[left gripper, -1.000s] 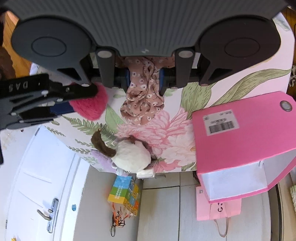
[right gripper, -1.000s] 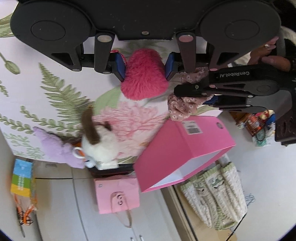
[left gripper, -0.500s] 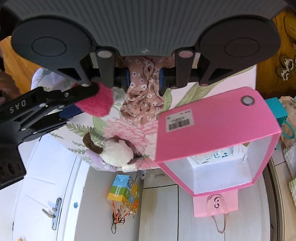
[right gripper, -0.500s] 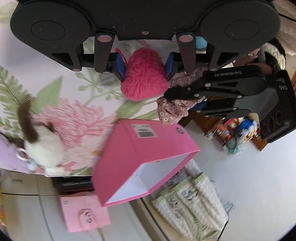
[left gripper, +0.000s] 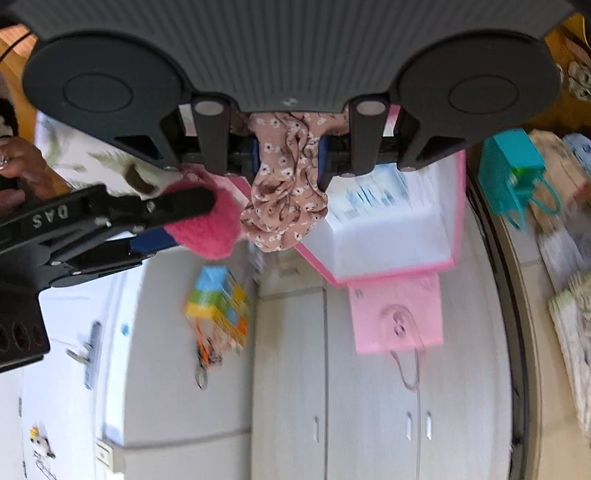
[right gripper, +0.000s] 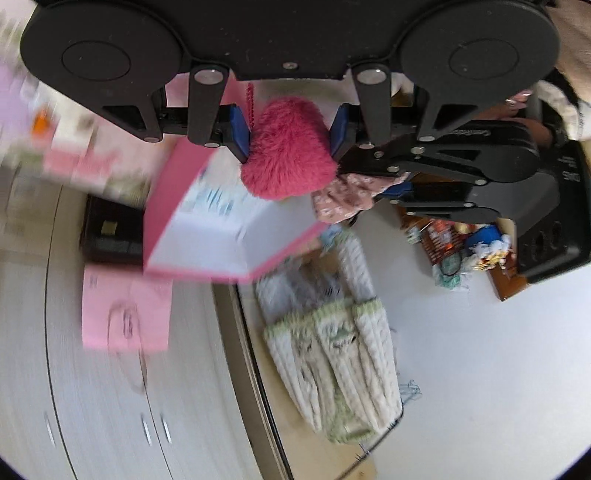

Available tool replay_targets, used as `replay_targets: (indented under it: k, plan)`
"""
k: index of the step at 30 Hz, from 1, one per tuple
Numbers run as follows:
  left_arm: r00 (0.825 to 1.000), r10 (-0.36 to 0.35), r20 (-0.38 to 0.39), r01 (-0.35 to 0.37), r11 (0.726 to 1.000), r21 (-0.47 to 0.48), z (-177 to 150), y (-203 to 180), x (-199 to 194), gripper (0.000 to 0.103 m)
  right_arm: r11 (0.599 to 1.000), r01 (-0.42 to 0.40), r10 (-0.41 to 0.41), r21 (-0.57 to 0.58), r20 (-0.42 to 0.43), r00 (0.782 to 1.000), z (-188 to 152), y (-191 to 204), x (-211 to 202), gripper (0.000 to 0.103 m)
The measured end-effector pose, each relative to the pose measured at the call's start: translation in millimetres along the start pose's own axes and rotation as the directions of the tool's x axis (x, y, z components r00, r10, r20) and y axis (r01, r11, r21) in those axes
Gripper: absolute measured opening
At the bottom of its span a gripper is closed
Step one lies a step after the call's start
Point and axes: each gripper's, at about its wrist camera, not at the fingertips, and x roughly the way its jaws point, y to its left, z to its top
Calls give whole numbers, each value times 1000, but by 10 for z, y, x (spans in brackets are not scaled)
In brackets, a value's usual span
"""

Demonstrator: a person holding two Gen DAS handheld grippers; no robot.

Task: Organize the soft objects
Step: 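Carry the pompom into the pink box with the right tool while the left tool carries the scrunchie there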

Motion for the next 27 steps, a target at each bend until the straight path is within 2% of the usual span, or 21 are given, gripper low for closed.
replay_targets:
  k: [4, 7, 9, 12, 19, 23, 24, 26, 27]
  plan:
    - [1000, 26, -17, -27, 998, -57, 216, 291, 278, 27, 1000, 30, -30, 3, 28, 999, 238, -201, 238, 50]
    - [997, 49, -64, -58, 989, -138, 357, 552, 610, 29, 994, 79, -74, -70, 66, 995, 380, -254, 430, 50]
    - [994, 37, -105, -55, 983, -173, 415, 695, 852, 29, 997, 55, -53, -48, 34, 998, 502, -365, 617, 50]
    - [986, 49, -160, -81, 977, -199, 492, 861, 1190, 29, 999, -27, 29, 35, -46, 999, 671, -592, 935, 50]
    - [965, 134, -224, -171, 974, -151, 631, 1026, 1622, 29, 999, 10, -5, 31, -155, 988, 837, -804, 1525, 50]
    - [947, 212, -243, -241, 966, -97, 650, 1025, 1757, 26, 999, 42, -46, -23, -183, 982, 832, -812, 1768, 53]
    - [942, 233, -240, -258, 963, -79, 652, 1024, 1780, 28, 998, 53, -57, -27, -187, 981, 831, -825, 1812, 53]
    - [936, 265, -233, -289, 954, -75, 646, 1039, 1779, 41, 997, 72, -75, -21, -187, 980, 821, -858, 1869, 56]
    - [935, 268, -234, -294, 952, -88, 640, 1051, 1762, 44, 997, 72, -72, -4, -186, 980, 813, -887, 1864, 59]
